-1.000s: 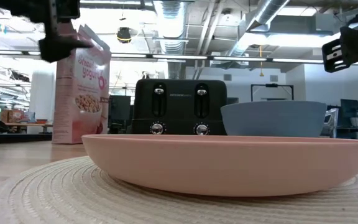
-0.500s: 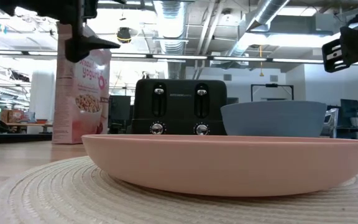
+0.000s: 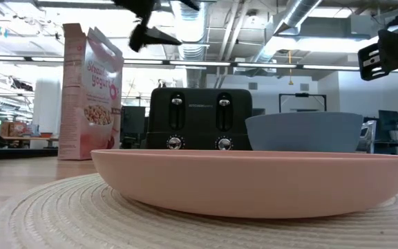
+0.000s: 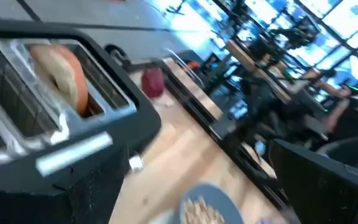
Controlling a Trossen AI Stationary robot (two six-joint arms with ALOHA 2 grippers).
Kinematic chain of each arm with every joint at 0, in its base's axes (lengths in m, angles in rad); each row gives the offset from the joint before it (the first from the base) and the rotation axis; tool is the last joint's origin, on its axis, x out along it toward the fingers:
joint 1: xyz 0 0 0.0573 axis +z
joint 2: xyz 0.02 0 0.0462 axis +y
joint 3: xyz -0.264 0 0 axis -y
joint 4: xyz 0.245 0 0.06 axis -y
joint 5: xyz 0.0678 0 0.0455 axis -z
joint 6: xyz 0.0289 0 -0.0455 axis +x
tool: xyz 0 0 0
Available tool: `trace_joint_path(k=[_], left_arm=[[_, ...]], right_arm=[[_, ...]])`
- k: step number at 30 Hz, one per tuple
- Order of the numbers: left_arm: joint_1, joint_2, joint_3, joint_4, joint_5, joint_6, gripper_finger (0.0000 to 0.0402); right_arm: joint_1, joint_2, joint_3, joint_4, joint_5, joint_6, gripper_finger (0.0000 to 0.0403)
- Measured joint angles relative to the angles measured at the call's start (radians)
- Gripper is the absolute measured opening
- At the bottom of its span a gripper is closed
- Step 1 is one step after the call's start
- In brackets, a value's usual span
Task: Arrange a breakfast setting
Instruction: Remove the sliced bagel from the toaster and put it on the pink plate
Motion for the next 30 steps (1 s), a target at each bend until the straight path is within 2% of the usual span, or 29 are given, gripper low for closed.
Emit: trace_joint_path(k=[10,18,23,30], left_arm=[[0.114,0.258,0.194,-0.002,-0.009,-0.004,0.0374],[0.151,0.382,0.310,-0.001,-0.121,0.048,0.0374],[0.165,0.448,0.347,-0.002,-0.192,0.101,0.0374],[0.190,0.496,0.352,-0.007,-0.235,0.069,0.0374]], right_arm=[[0.000,0.000,0.000,0.000,0.000,0.000,0.0217],[0.000,0.000,0.000,0.000,0.000,0.000,0.0217],[0.000,0.000,0.000,0.000,0.000,0.000,0.0217],[0.000,0.000,0.000,0.000,0.000,0.000,0.0217]])
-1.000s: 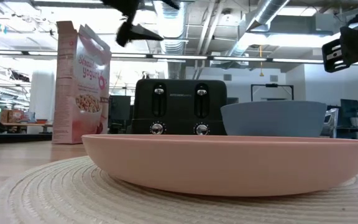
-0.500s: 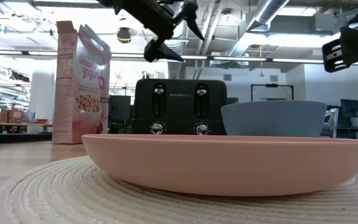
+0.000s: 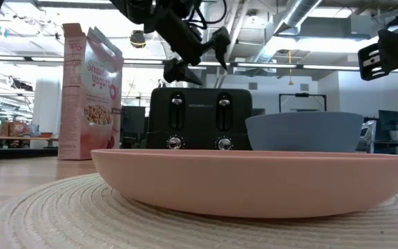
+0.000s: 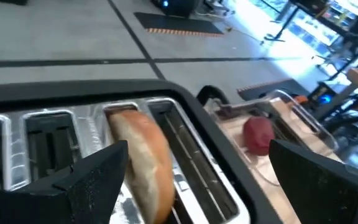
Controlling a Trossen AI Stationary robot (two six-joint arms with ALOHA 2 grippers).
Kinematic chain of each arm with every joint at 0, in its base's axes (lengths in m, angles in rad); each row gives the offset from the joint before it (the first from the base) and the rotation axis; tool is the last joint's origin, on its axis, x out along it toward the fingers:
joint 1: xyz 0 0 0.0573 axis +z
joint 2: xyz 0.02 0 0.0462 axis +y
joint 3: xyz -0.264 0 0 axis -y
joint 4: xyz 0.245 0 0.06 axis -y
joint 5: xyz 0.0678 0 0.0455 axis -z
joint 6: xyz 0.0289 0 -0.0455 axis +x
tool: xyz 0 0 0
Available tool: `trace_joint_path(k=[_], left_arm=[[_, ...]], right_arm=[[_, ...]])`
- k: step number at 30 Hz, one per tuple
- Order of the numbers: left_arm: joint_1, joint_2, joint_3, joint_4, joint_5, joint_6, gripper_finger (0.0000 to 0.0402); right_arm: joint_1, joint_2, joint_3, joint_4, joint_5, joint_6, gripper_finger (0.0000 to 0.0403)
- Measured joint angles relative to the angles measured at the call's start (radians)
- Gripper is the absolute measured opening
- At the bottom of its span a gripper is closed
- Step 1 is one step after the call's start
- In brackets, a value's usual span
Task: Arrange a breakfast setting
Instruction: Remove the sliced bagel from the toaster and put it on the pink plate
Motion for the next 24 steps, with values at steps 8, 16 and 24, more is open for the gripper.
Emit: trace_joint_path(k=[8,16,24], left_arm=[[0.016,0.035,0.000,0.031,-0.013,0.018,0.0374],[0.020,0.061,0.000,0.050,-0.011,0.022,0.0374],[0.031,0.075,0.000,0.064,-0.001,0.069,0.0374]], right_arm=[[0.000,0.000,0.000,0.000,0.000,0.000,0.0217],[0.000,0.000,0.000,0.000,0.000,0.000,0.0217],[0.000,0.000,0.000,0.000,0.000,0.000,0.0217]])
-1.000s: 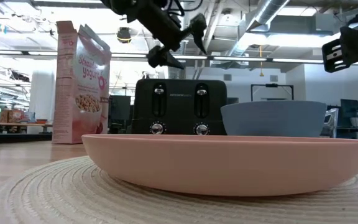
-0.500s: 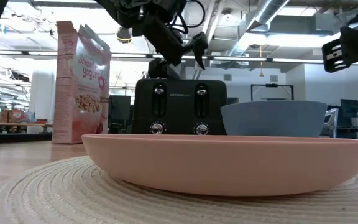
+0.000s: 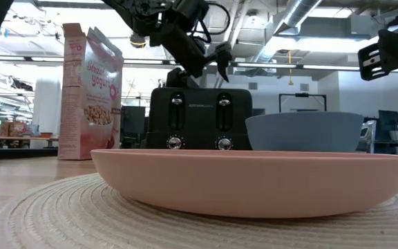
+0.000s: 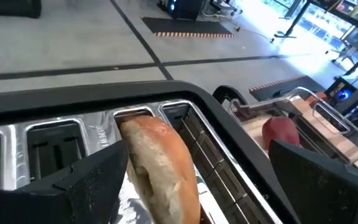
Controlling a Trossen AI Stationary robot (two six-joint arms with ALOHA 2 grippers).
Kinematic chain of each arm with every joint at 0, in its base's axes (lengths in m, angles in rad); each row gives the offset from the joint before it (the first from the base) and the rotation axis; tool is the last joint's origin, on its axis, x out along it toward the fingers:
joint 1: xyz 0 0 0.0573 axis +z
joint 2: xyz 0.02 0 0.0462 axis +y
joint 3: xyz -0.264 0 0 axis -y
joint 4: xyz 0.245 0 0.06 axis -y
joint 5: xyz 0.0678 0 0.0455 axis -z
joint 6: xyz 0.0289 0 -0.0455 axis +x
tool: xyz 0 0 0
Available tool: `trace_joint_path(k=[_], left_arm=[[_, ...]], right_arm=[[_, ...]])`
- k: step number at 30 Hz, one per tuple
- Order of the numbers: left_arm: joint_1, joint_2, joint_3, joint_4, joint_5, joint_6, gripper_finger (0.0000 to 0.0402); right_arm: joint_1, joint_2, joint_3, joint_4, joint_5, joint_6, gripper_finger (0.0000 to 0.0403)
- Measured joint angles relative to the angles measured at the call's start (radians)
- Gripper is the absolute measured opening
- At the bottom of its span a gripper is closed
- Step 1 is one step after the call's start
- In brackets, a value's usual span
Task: Arrange a breakfast setting
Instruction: Remove the sliced bagel from the toaster and put it on the pink plate
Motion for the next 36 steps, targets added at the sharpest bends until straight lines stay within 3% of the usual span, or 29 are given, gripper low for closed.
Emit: trace_joint_path(k=[12,19,25,36], left_arm=[[0.013,0.035,0.006,-0.001,-0.007,0.001,0.0374],[0.033,0.035,0.006,-0.016,0.044,-0.025,0.0357],[0.033,0.035,0.006,-0.015,0.058,-0.026,0.0305],[0.033,0.035,0.006,-0.015,0.081,-0.054,0.0165]], right_arm=[[0.000,0.000,0.000,0.001,0.000,0.000,0.0217],[0.000,0.000,0.000,0.001,-0.001,0.000,0.0217],[0.000,0.000,0.000,0.001,-0.002,0.000,0.0217],[0.000,0.000,0.000,0.001,-0.003,0.000,0.0217]])
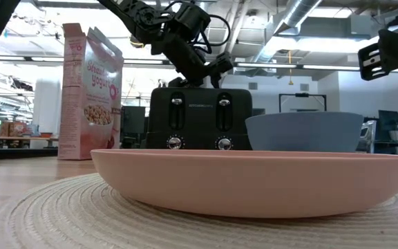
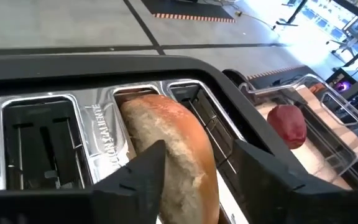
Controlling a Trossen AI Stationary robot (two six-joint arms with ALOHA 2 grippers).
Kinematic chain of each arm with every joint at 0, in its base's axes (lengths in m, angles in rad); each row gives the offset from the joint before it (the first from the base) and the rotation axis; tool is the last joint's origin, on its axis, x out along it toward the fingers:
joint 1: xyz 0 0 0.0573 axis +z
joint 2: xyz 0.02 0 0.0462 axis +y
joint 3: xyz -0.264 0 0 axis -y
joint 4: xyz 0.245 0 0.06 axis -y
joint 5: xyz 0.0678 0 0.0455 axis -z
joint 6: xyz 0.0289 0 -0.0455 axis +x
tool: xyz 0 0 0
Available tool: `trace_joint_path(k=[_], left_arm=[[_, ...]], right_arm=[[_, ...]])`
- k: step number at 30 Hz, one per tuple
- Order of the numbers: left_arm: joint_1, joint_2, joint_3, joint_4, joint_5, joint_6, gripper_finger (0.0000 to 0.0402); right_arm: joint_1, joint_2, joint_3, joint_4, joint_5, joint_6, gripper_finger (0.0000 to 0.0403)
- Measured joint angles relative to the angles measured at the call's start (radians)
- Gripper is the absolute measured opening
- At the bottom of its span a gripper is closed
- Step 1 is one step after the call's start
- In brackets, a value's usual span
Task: Arrange a breakfast setting
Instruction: Remove the sliced bagel from the toaster and put it on the pink plate
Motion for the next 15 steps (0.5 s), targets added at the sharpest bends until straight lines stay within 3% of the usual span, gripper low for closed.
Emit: trace_joint_path(k=[15], left_arm=[[0.000,0.000,0.000,-0.004,0.016,-0.015,0.0051]], right_arm=[[0.000,0.000,0.000,0.000,0.000,0.000,0.0217]])
